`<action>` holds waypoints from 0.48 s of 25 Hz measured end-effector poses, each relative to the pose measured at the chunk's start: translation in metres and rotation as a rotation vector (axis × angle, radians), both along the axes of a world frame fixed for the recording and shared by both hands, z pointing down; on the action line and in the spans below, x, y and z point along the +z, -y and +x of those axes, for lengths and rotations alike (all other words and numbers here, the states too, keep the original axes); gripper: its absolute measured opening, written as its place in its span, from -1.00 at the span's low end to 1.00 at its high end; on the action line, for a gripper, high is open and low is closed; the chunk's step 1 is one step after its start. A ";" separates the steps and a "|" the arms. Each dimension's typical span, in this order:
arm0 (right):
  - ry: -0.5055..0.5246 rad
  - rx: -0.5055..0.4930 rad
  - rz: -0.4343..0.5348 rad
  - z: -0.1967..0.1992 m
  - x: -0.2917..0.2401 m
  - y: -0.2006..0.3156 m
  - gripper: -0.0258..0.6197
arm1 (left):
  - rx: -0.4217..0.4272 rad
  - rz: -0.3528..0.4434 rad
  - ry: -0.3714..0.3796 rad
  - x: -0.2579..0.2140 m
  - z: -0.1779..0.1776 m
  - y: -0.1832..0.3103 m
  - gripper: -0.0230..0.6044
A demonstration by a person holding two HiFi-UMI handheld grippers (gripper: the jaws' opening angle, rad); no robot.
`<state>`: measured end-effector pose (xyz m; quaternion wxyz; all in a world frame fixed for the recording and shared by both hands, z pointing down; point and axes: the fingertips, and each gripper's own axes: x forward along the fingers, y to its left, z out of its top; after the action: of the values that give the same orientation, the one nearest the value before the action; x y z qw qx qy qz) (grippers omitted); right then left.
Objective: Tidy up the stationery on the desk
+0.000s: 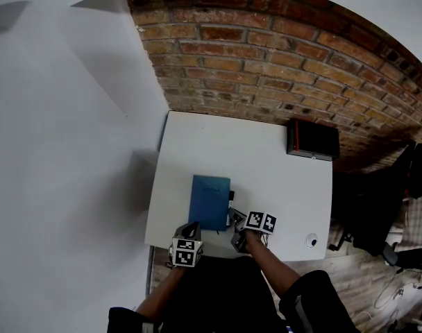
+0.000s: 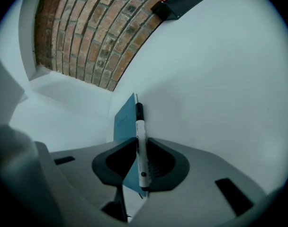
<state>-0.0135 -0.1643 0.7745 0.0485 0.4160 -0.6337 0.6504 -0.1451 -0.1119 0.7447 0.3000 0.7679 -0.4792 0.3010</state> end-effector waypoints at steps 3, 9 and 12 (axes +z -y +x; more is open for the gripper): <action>-0.022 -0.030 0.010 0.000 0.000 0.000 -0.66 | 0.004 -0.002 0.002 0.001 0.000 -0.001 -0.87; -0.077 -0.084 0.050 0.000 -0.007 0.004 -0.66 | 0.007 -0.005 0.003 0.000 0.001 -0.001 -0.87; -0.108 -0.086 0.080 0.003 -0.013 0.009 -0.65 | 0.012 -0.022 0.001 0.001 0.002 -0.003 -0.88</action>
<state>-0.0102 -0.1731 0.7616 0.0940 0.4244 -0.6728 0.5987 -0.1429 -0.1088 0.7457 0.3062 0.7674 -0.4714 0.3084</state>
